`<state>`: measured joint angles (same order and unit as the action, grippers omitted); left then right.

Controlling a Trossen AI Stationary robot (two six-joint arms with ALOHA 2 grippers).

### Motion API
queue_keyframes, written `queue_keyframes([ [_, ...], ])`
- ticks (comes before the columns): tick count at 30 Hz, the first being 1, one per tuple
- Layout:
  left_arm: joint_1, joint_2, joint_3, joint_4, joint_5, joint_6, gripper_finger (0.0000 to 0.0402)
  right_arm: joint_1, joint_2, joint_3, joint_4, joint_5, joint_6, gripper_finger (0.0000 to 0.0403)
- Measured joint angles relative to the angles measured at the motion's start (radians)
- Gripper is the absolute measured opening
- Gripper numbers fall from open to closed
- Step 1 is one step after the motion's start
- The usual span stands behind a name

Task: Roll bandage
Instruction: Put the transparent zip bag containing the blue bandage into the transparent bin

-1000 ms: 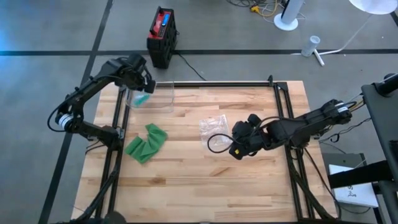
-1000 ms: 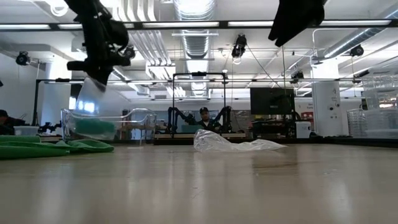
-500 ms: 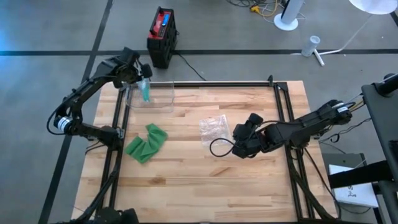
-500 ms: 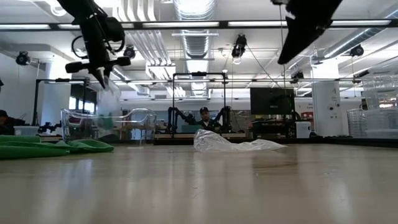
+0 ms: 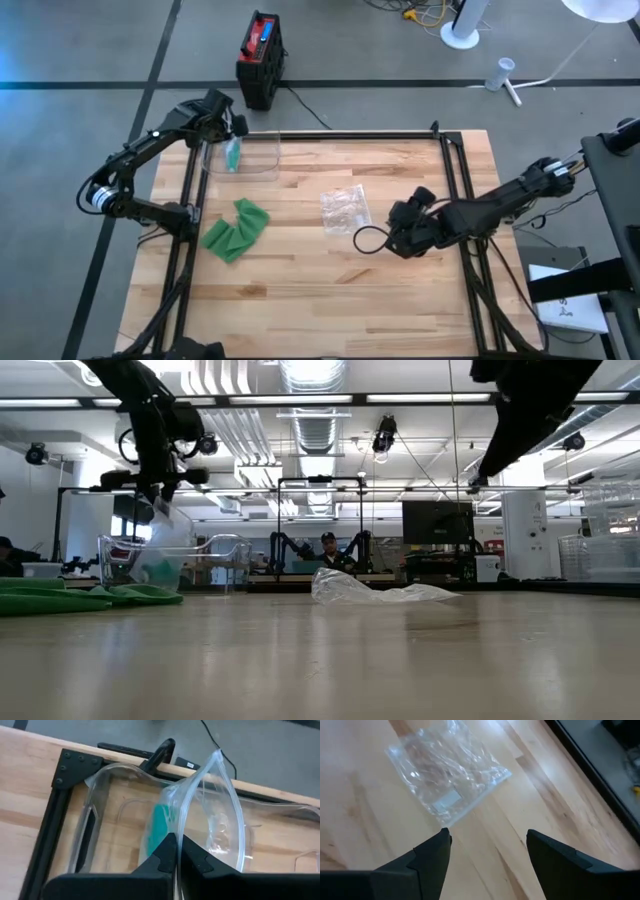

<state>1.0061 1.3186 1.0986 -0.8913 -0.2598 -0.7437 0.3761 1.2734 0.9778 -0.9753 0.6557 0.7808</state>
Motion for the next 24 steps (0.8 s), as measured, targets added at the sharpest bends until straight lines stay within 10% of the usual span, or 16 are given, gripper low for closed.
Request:
queue_keyframes([
  [16,-0.004,0.053,0.058,-0.142,0.041,0.142,0.0175,0.025,-0.089,-0.016,0.104,0.027,-0.059,0.0252],
  [24,-0.003,0.066,0.256,-0.217,-0.003,0.181,0.0195,0.025,-0.088,-0.016,0.104,0.027,-0.066,0.0261],
])
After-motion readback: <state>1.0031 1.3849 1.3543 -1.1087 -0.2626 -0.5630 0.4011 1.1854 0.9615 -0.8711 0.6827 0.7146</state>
